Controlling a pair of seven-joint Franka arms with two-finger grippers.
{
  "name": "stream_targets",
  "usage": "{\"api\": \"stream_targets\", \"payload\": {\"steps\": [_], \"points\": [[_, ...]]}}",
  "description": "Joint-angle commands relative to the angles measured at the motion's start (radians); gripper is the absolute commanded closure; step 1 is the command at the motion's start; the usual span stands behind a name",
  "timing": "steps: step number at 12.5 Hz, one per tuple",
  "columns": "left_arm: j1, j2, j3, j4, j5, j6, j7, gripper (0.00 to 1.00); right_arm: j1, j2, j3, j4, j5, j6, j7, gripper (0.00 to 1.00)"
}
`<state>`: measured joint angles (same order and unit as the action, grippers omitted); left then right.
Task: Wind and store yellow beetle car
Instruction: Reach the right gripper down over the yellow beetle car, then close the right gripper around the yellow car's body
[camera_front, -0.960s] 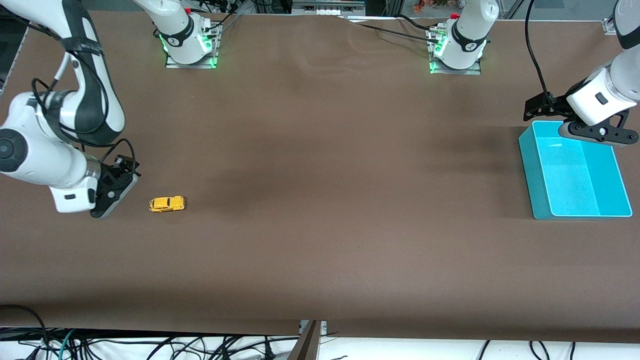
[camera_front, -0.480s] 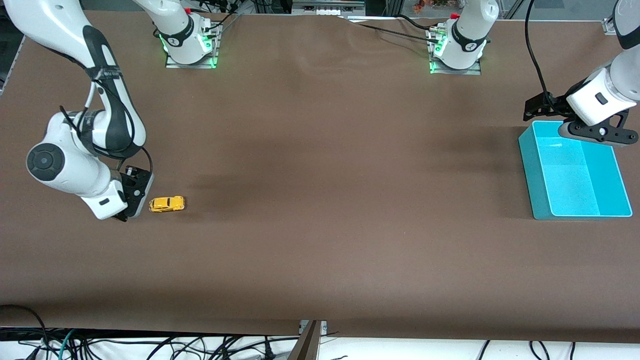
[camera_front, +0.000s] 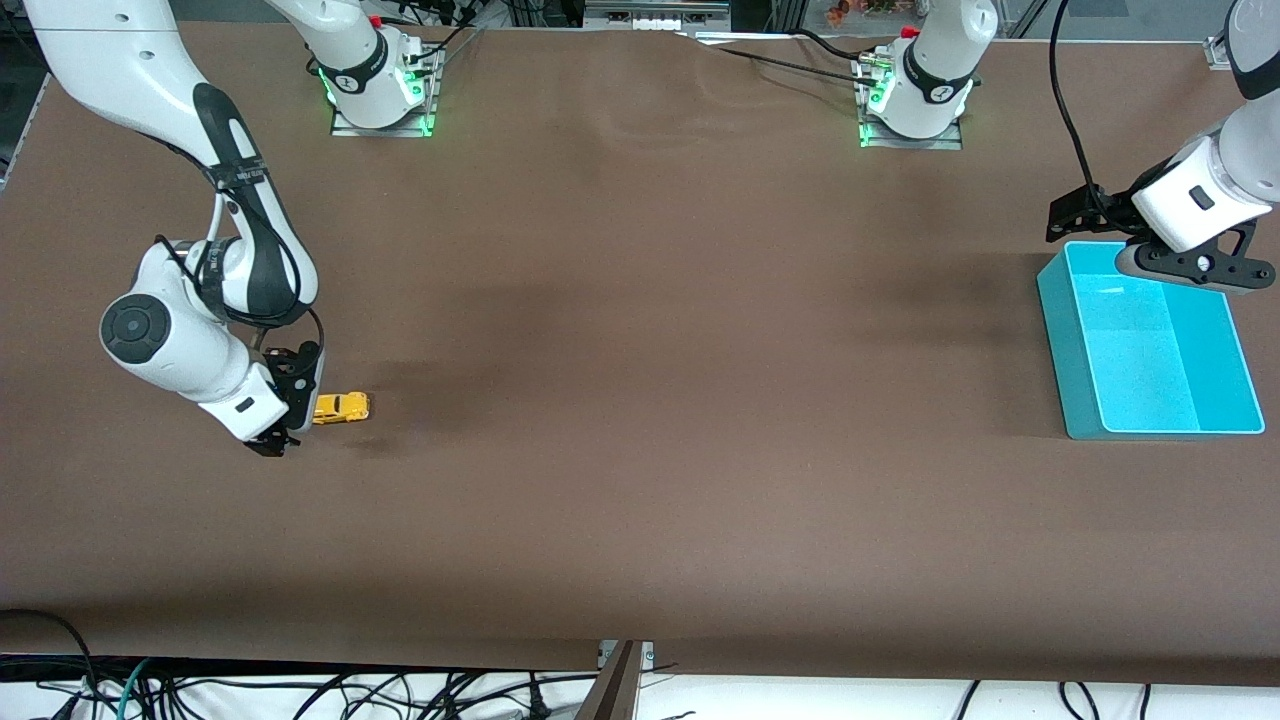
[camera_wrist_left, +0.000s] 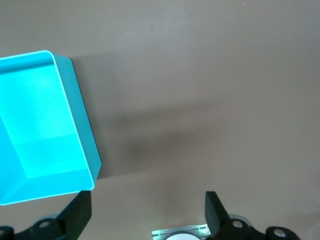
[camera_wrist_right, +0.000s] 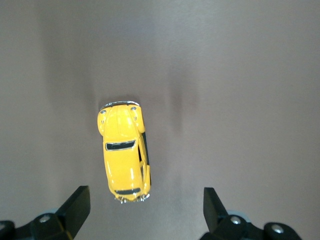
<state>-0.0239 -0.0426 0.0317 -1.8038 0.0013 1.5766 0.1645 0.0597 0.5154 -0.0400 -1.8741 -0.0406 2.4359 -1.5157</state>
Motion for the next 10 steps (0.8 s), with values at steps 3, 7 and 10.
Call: {"api": "stream_targets", "payload": {"steps": [3,7,10], "points": [[0.009,-0.010,-0.007,-0.006,0.022,-0.006,0.017,0.00,0.000,-0.009,0.009,-0.114,-0.002,0.143,-0.037,0.00],[0.009,-0.010,-0.007,-0.006,0.022,-0.006,0.017,0.00,-0.005,-0.009,0.012,-0.118,-0.002,0.146,-0.086,0.01],[0.009,-0.010,-0.007,-0.006,0.022,-0.006,0.017,0.00,-0.008,-0.009,0.012,-0.118,0.001,0.147,-0.104,0.01]]}}
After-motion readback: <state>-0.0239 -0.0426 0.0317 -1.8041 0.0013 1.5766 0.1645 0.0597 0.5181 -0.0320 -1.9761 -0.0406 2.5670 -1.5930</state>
